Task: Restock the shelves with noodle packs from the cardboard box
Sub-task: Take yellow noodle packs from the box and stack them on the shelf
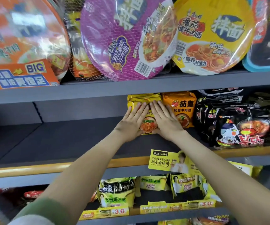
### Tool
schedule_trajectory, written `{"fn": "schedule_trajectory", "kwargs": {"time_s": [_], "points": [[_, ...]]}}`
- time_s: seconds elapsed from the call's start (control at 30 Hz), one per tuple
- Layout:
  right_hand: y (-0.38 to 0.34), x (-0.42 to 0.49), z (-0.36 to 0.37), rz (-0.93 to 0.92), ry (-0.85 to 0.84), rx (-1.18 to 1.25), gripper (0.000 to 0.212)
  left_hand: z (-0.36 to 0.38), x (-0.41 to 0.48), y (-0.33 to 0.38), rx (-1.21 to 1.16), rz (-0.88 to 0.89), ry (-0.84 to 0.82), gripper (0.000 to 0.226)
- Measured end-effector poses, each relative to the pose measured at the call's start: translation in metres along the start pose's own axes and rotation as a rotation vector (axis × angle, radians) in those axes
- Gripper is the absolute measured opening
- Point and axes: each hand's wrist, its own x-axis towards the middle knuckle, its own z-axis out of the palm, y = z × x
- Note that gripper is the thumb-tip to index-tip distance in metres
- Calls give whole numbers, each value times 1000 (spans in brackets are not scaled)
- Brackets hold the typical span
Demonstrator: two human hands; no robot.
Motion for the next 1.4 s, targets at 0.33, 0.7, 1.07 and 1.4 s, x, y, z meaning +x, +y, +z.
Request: {"fn": "schedule_trajectory", "kwargs": {"time_s": [0.33,0.7,1.07,1.4], "points": [[-24,-24,-39,62,-66,100,98,-43,-28,15,-95,-134,-7,76],[-142,-107,-105,72,194,170,64,-85,-165,14,-464,-189,36,55],[-343,-214,-108,-78,-35,459,27,-78,-409,24,-658,-426,-63,27],[-553,-291,-76,-232,-548,590,52,-13,-669,-4,-633,-717,-638,39]]}}
